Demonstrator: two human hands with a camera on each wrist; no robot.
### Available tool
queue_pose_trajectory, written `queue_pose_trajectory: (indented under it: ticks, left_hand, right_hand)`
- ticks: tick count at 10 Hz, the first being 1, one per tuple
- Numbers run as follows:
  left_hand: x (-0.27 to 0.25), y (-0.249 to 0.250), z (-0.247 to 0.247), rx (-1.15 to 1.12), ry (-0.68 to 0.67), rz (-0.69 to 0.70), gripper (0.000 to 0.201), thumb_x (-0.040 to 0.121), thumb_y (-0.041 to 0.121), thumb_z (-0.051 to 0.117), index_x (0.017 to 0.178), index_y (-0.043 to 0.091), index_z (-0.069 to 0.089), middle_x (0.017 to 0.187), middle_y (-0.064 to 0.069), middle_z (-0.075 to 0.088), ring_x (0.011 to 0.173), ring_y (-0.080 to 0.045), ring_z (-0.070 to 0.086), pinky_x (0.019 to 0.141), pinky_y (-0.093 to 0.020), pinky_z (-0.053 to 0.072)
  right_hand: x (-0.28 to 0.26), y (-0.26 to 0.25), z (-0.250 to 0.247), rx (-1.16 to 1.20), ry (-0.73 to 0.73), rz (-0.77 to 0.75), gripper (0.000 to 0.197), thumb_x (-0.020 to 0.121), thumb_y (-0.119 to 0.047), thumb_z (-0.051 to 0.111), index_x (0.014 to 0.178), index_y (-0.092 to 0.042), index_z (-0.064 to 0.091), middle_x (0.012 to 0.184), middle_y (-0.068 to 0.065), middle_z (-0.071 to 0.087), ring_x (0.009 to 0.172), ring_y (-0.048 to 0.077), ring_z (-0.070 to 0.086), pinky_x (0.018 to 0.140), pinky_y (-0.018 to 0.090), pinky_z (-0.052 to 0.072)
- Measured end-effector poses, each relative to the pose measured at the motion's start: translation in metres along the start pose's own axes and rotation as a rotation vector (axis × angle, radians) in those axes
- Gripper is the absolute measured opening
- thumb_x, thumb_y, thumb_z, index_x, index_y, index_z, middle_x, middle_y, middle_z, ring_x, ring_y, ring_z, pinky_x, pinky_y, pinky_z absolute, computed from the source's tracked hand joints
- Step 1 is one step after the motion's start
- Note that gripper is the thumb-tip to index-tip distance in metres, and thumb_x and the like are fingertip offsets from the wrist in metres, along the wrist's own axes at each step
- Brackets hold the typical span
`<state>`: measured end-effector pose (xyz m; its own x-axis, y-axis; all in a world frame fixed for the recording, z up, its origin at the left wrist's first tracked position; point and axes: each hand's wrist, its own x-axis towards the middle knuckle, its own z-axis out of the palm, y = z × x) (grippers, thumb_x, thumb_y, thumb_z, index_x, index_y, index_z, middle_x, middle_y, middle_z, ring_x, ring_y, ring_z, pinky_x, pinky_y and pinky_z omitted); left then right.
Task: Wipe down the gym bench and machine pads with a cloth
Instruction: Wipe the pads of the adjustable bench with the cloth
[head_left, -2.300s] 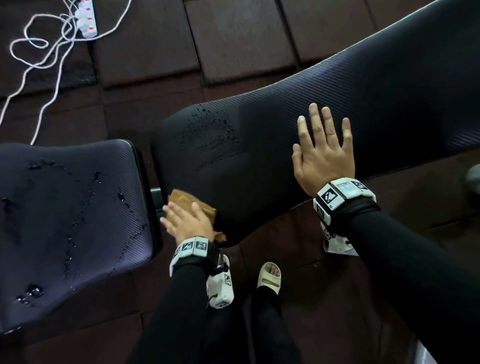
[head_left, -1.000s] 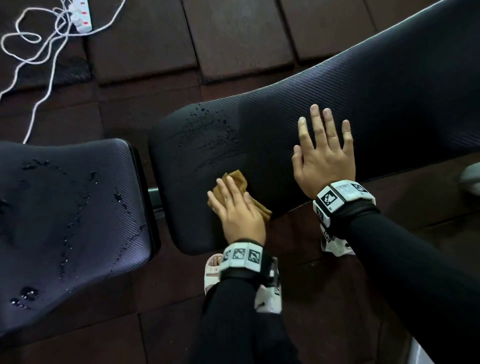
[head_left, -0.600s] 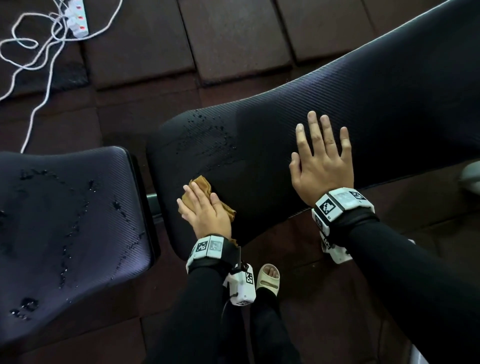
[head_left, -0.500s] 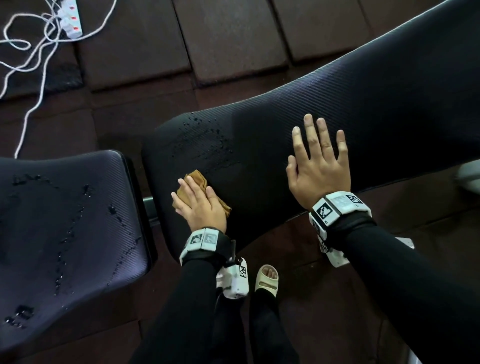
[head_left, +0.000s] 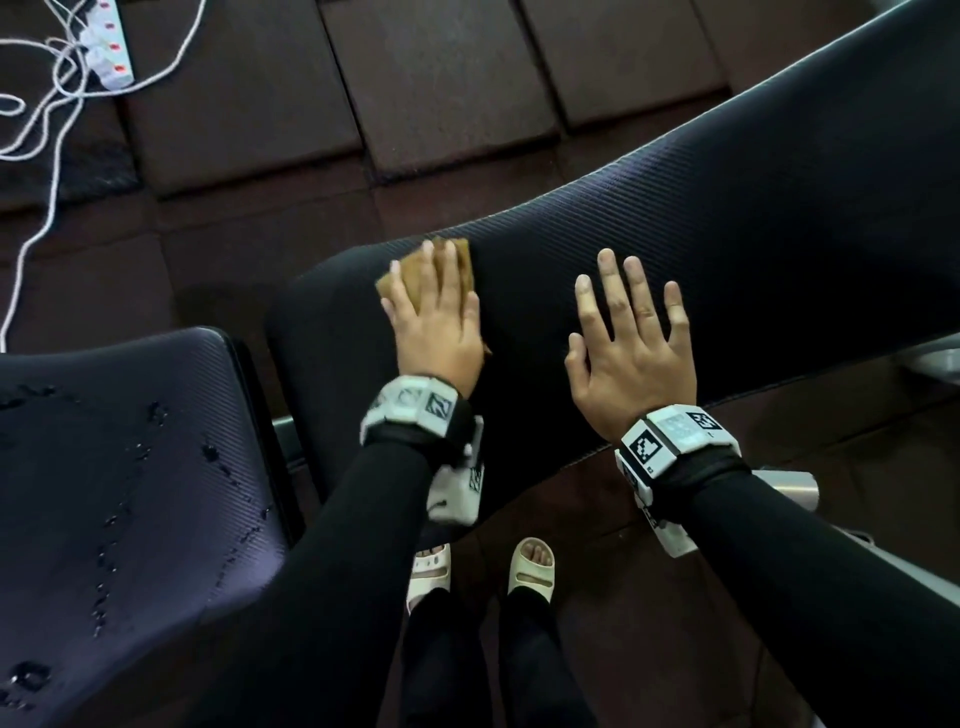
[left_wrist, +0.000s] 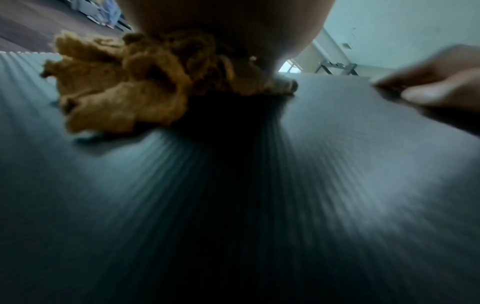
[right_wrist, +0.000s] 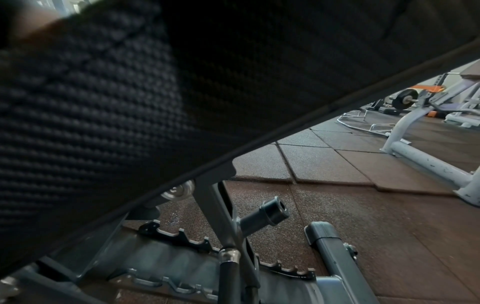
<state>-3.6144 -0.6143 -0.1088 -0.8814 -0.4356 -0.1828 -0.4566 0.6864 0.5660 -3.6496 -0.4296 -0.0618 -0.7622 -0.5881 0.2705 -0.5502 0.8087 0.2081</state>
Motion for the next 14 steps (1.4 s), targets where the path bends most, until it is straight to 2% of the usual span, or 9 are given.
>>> queue_pose_trajectory:
  ticks: [1, 2, 3, 5, 6, 8, 10, 12, 14]
  left_hand:
    - [-0.053, -0.009, 0.011, 0.003, -0.001, 0.086, 0.056, 0.099, 0.036, 0.029, 0.151, 0.023, 0.012, 0.159, 0.001, 0.006, 0.145, -0.032, -0.006, 0.117, -0.048, -0.002]
    - [-0.082, -0.028, 0.017, -0.063, -0.019, 0.043, 0.053, 0.098, 0.04, 0.022, 0.148, 0.028, 0.008, 0.157, 0.007, 0.002, 0.144, -0.02, -0.013, 0.119, -0.045, 0.002]
    - [-0.075, -0.042, 0.014, -0.112, -0.006, -0.062, 0.053, 0.1, 0.035, 0.027, 0.148, 0.029, 0.006, 0.158, 0.01, 0.001, 0.145, -0.019, -0.011, 0.118, -0.046, 0.001]
    - [0.001, -0.044, -0.005, -0.019, 0.035, -0.358, 0.055, 0.102, 0.032, 0.029, 0.152, 0.025, 0.006, 0.16, -0.003, -0.001, 0.145, -0.036, -0.004, 0.113, -0.06, 0.006]
    - [0.034, -0.031, -0.013, -0.021, -0.003, -0.393, 0.054, 0.102, 0.035, 0.027, 0.152, 0.028, 0.007, 0.16, -0.005, -0.004, 0.144, -0.039, -0.005, 0.113, -0.062, 0.004]
    - [0.008, 0.003, -0.006, -0.016, -0.036, -0.053, 0.053, 0.102, 0.035, 0.028, 0.151, 0.029, 0.011, 0.16, -0.004, -0.002, 0.145, -0.035, -0.004, 0.114, -0.056, -0.001]
    - [-0.084, -0.009, 0.018, -0.011, -0.021, 0.006, 0.051, 0.097, 0.047, 0.02, 0.146, 0.042, 0.009, 0.158, 0.01, -0.004, 0.146, -0.022, -0.009, 0.118, -0.046, 0.0]
    - [-0.047, -0.018, 0.011, -0.002, -0.033, -0.04, 0.049, 0.098, 0.05, 0.017, 0.143, 0.051, -0.001, 0.158, 0.013, -0.009, 0.145, -0.02, -0.015, 0.118, -0.045, -0.003]
    - [0.037, -0.05, -0.019, 0.0, -0.018, -0.069, 0.049, 0.1, 0.045, 0.023, 0.147, 0.047, 0.01, 0.16, 0.004, 0.001, 0.146, -0.028, -0.008, 0.116, -0.051, 0.001]
  right_hand:
    - [0.0, 0.0, 0.0, 0.001, 0.0, 0.001, 0.051, 0.096, -0.034, 0.034, 0.143, -0.015, 0.038, 0.155, 0.008, 0.024, 0.144, 0.023, 0.019, 0.116, 0.048, 0.014]
    - [0.0, 0.001, 0.0, 0.001, -0.001, 0.003, 0.051, 0.096, -0.034, 0.034, 0.143, -0.015, 0.037, 0.155, 0.008, 0.024, 0.144, 0.023, 0.018, 0.117, 0.048, 0.013]
    - [0.0, 0.001, 0.001, 0.0, 0.008, 0.0, 0.051, 0.096, -0.034, 0.034, 0.143, -0.015, 0.038, 0.155, 0.008, 0.025, 0.144, 0.023, 0.019, 0.117, 0.048, 0.014]
    - [0.001, 0.001, 0.003, 0.014, 0.012, -0.002, 0.051, 0.096, -0.034, 0.034, 0.143, -0.015, 0.038, 0.155, 0.008, 0.025, 0.144, 0.023, 0.019, 0.117, 0.048, 0.014]
    - [0.001, 0.001, 0.002, 0.013, 0.007, 0.001, 0.051, 0.096, -0.034, 0.034, 0.143, -0.015, 0.038, 0.155, 0.008, 0.025, 0.144, 0.023, 0.019, 0.117, 0.048, 0.014]
    - [0.001, 0.0, 0.001, 0.012, 0.009, 0.008, 0.051, 0.095, -0.034, 0.035, 0.142, -0.015, 0.039, 0.155, 0.007, 0.026, 0.144, 0.023, 0.02, 0.117, 0.047, 0.014]
    - [0.001, 0.0, -0.001, 0.024, 0.003, 0.008, 0.05, 0.096, -0.034, 0.035, 0.142, -0.015, 0.04, 0.154, 0.007, 0.026, 0.144, 0.023, 0.02, 0.116, 0.048, 0.016]
    - [0.001, 0.001, 0.0, 0.019, 0.003, 0.008, 0.051, 0.096, -0.034, 0.035, 0.143, -0.016, 0.038, 0.155, 0.007, 0.025, 0.144, 0.023, 0.02, 0.116, 0.048, 0.016]
    - [0.0, 0.0, 0.001, 0.004, 0.013, 0.007, 0.051, 0.095, -0.034, 0.037, 0.143, -0.016, 0.038, 0.155, 0.006, 0.024, 0.144, 0.022, 0.019, 0.117, 0.047, 0.015]
